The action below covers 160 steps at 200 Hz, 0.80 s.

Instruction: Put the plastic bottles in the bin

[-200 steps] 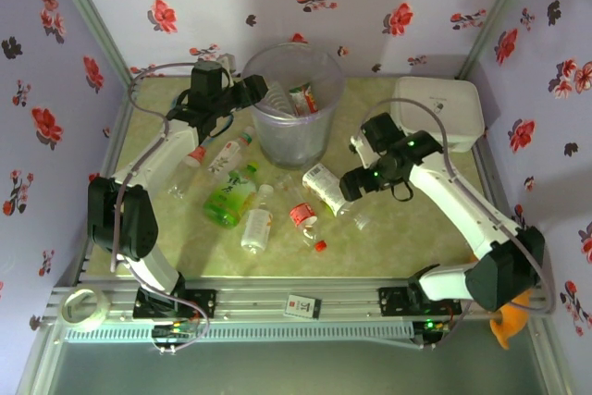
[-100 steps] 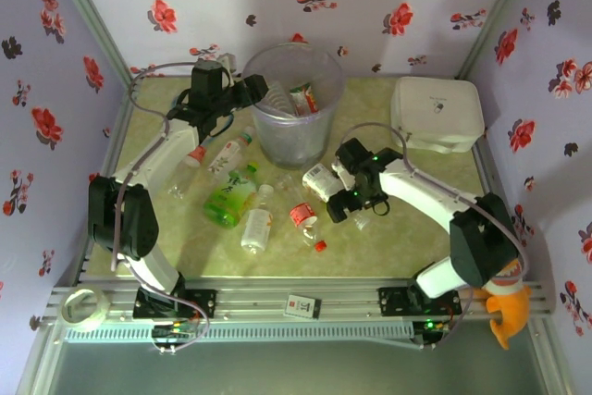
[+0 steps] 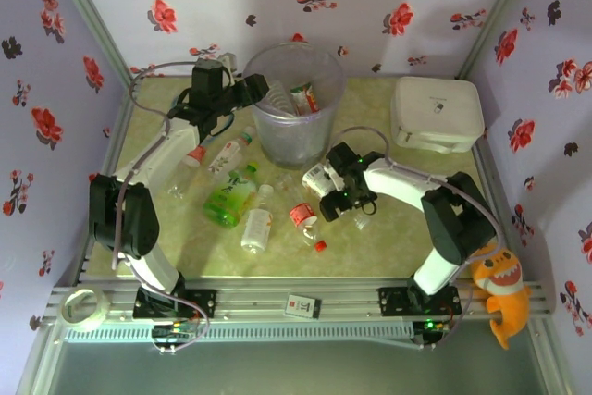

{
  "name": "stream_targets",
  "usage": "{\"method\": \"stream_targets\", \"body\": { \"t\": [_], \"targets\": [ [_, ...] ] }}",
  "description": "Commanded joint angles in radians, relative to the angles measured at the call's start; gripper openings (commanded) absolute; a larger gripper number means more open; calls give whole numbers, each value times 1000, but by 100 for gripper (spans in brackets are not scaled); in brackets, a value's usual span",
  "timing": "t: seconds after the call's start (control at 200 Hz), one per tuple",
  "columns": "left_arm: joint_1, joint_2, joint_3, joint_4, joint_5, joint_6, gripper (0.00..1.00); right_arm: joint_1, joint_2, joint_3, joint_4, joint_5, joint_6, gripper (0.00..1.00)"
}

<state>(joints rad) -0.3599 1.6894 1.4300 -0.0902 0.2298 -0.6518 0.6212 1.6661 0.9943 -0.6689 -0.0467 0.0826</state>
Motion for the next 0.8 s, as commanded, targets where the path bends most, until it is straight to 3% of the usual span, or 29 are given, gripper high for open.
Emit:
{"method": "stream_targets", "body": {
  "t": [0.0,0.325,0.795],
  "targets": [
    [-12,44,9,-36,25,19,72,10,18,11,-1,18,10,95],
    [-12,44,12,-34,27,19,72,12,45,25,-30,16,13,85],
    [-10,49,19,-39,30,23,71,12,-81,57,-164,25,12,78]
  ]
}}
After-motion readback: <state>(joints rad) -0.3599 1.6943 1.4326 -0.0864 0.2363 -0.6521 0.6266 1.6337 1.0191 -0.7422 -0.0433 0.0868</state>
